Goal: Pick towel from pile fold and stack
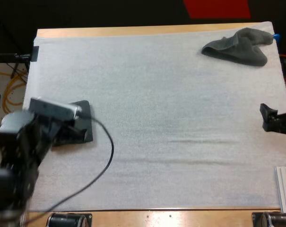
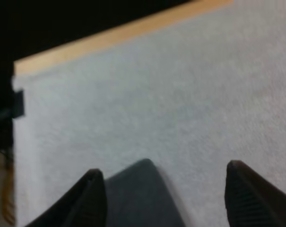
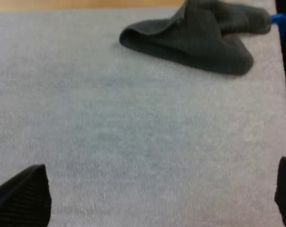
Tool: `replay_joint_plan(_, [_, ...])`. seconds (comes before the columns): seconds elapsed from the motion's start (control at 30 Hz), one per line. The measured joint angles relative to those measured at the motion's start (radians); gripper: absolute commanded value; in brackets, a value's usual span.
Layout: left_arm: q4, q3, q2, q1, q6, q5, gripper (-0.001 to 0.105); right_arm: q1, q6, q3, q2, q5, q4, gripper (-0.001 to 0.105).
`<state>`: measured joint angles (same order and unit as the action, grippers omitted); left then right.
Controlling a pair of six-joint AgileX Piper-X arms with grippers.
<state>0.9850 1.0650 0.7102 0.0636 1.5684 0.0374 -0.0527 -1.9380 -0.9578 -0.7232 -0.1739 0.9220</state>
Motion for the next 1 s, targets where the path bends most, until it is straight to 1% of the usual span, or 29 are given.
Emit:
replay_joint_plan(0.17, [0.0,-0.028,-0.176,0.0,-0.026,-0.037,0.053,0.0,0.0,0.014,0.143,0.0,0.005,0.093])
replay_joint_plan(0.33, [0.001,-0.09,-0.348,0.0,-0.028,-0.037,0.053,0.0,0.0,0.06,0.31,0.0,0.015,0.093])
replay_joint_plan(0.47, [0.039,-0.14,-0.465,0.0,-0.032,-0.037,0.053,0.0,0.006,0.114,0.436,0.0,0.022,0.093])
replay_joint_plan(0.67, [0.162,-0.188,-0.599,0.0,-0.033,-0.043,0.053,0.0,0.019,0.194,0.609,0.0,0.024,0.093])
replay_joint_plan(0.8, [0.284,-0.195,-0.669,0.0,-0.033,-0.058,0.053,0.0,0.07,0.246,0.714,-0.02,0.036,0.093])
replay_joint_plan(0.9, [0.373,-0.197,-0.715,0.0,-0.033,-0.078,0.053,0.0,0.096,0.277,0.735,-0.039,0.078,0.093])
replay_joint_plan(1.0, [0.443,-0.199,-0.724,0.0,-0.032,-0.082,0.053,0.0,0.101,0.293,0.735,-0.055,0.133,0.093])
